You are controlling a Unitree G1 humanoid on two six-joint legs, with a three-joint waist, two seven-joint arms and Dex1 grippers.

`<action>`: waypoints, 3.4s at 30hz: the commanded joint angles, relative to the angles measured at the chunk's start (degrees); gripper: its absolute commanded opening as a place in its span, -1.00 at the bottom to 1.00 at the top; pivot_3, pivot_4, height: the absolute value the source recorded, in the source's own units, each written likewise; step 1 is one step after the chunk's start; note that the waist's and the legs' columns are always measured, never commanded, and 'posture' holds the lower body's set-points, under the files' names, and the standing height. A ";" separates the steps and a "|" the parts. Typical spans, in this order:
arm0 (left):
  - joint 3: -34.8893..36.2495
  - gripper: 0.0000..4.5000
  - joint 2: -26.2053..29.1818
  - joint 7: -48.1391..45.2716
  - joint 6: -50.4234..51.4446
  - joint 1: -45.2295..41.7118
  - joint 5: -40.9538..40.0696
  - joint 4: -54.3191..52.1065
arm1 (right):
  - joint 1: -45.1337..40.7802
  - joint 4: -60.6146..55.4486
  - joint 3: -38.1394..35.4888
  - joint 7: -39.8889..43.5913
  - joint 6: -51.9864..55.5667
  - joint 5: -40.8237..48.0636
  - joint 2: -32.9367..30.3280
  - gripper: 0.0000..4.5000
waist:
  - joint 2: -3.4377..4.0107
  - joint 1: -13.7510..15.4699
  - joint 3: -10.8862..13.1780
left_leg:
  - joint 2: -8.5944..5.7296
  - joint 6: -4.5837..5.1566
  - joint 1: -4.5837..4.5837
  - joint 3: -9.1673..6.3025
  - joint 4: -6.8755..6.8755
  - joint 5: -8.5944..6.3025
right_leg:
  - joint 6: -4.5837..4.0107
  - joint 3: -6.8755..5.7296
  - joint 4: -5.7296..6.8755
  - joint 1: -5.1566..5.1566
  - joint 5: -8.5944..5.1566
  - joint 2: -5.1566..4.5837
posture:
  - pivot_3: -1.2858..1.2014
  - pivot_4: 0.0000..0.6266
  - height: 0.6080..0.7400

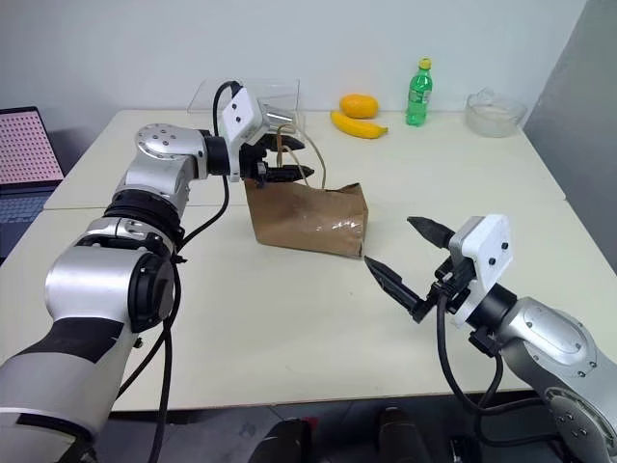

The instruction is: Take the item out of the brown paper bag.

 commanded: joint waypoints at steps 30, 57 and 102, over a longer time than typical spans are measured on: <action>12.72 0.84 10.17 11.09 40.67 50.51 -29.58 -76.42 | -6.91 9.57 8.47 7.20 -2.24 -5.72 3.80 0.83 | 0.07 0.11 -0.05 | 0.11 -0.01 0.06 -0.01 0.10 0.00 | -0.04 0.03 0.03 0.04 0.02 0.02 | 0.03 -0.52 1.00; 13.63 0.84 0.88 27.54 34.23 76.48 -34.70 -97.96 | -61.12 91.45 27.60 17.11 -28.46 -45.59 18.13 -0.97 | 0.11 0.11 -0.09 | 0.07 -0.02 0.10 0.17 0.03 0.00 | -0.18 0.13 -0.09 0.00 0.11 -0.01 | 0.03 -0.52 1.00; 9.01 1.00 19.59 -0.26 -10.21 75.10 -19.24 -68.15 | -10.31 11.51 19.02 30.40 8.02 -27.66 9.01 0.64 | 0.19 1.24 -0.07 | 0.20 -0.02 0.18 0.13 -0.23 -0.01 | -0.18 0.04 -0.14 -0.01 0.08 0.07 | 0.03 -0.52 1.00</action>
